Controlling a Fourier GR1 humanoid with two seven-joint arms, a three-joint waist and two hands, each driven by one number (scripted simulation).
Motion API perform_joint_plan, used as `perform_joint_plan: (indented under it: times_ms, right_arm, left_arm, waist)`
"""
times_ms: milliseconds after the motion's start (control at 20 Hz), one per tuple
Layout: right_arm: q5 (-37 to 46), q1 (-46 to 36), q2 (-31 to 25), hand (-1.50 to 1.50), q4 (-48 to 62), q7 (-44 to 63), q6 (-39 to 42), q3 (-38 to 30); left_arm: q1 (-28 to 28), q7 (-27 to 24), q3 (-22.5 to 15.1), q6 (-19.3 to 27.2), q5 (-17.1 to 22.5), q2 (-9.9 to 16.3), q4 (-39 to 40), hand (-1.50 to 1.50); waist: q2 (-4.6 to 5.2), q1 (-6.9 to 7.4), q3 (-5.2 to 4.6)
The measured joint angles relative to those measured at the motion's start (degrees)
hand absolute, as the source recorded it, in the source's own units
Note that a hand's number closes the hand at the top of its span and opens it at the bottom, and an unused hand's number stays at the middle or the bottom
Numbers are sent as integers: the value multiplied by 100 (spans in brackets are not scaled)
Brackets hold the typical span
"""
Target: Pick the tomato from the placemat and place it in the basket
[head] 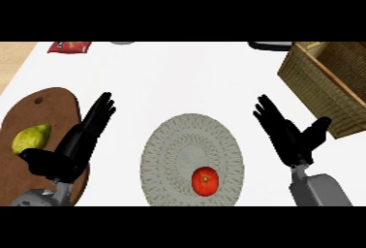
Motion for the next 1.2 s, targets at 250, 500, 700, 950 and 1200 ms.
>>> perform_joint_plan:
  times_ms: [250, 500, 700, 950, 1200]
  right_arm:
    - [897, 394, 102, 150, -1165, -228, -1168, 182]
    - [2510, 467, 270, -150, -1921, -456, -2084, 1237]
    - [3874, 607, 909, -150, -1840, -99, -3321, 2009]
    - [5414, 966, 1096, -150, -1487, 786, -4397, 2137]
    - [6631, 1382, 893, -150, -1240, 1852, -4477, 1910]
  left_arm:
    - [219, -196, 406, 414, -117, -37, -68, 0]
    - [314, -283, 614, 753, -109, -219, -27, 0]
    - [356, -326, 631, 864, -135, -324, 9, 0]
    - [426, -362, 688, 1015, -190, -370, 11, 0]
    - [501, -374, 749, 1123, -234, -361, -38, 0]
  waist:
    - [32, -171, 9]
    - [12, -157, -14]
    - [41, -162, -18]
    - [31, -332, -50]
    - [27, -477, -88]
